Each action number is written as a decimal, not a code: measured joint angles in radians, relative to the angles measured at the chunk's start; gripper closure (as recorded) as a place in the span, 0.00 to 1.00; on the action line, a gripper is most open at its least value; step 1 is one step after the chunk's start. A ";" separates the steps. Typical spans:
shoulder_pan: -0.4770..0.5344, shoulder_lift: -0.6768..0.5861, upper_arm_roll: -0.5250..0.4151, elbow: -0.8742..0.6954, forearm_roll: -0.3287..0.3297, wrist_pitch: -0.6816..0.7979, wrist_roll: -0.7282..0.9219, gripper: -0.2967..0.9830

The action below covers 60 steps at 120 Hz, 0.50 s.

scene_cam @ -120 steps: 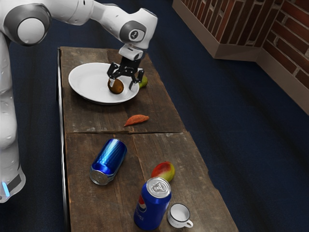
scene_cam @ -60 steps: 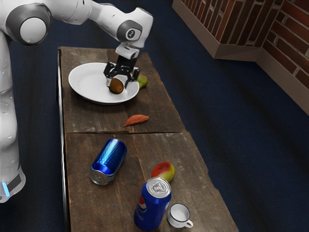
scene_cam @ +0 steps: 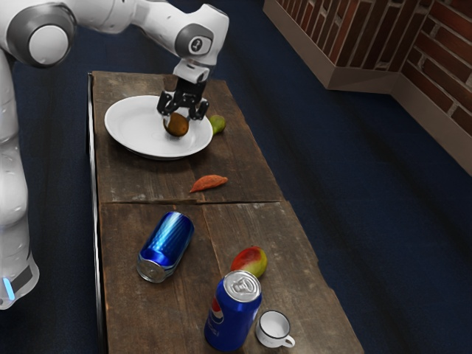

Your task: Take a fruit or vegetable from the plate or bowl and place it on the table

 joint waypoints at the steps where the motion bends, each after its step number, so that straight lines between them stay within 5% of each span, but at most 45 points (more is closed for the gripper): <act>1: -0.001 -0.001 0.000 0.001 0.000 0.000 0.000 0.57; 17: -0.084 -0.035 -0.001 0.078 -0.013 -0.023 -0.004 0.57; 42: -0.498 -0.044 0.000 0.148 -0.054 -0.053 -0.025 0.57; 60: -0.515 -0.039 0.000 0.149 -0.065 -0.058 -0.043 0.57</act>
